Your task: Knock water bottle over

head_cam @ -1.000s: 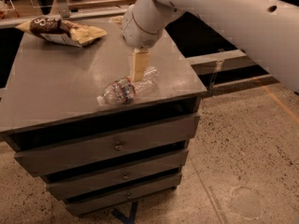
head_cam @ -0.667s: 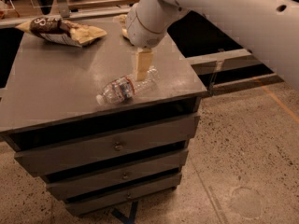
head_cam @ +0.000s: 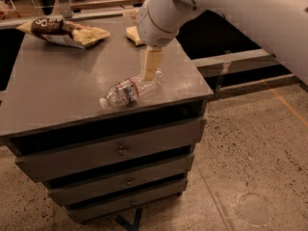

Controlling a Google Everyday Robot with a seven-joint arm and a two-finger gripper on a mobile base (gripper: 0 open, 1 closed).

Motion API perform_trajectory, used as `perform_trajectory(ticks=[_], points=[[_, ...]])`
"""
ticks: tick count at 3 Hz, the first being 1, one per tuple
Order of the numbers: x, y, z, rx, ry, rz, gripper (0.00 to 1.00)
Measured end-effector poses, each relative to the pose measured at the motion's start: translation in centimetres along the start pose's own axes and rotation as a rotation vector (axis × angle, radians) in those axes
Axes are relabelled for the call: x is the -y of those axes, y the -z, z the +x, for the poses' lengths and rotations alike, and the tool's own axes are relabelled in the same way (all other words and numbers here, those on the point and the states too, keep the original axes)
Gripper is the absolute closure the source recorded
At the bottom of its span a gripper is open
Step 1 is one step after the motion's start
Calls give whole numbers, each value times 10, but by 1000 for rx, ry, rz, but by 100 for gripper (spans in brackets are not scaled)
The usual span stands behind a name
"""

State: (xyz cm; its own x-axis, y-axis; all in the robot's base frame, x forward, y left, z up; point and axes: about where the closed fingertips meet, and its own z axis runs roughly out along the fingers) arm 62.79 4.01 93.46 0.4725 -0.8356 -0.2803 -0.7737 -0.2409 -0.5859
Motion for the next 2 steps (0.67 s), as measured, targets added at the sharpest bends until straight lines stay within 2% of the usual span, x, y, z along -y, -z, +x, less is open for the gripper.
perform_trajectory(ticks=[1, 2], points=[[4, 18, 18, -8, -79, 57, 0], [5, 29, 40, -28, -186, 107, 0]])
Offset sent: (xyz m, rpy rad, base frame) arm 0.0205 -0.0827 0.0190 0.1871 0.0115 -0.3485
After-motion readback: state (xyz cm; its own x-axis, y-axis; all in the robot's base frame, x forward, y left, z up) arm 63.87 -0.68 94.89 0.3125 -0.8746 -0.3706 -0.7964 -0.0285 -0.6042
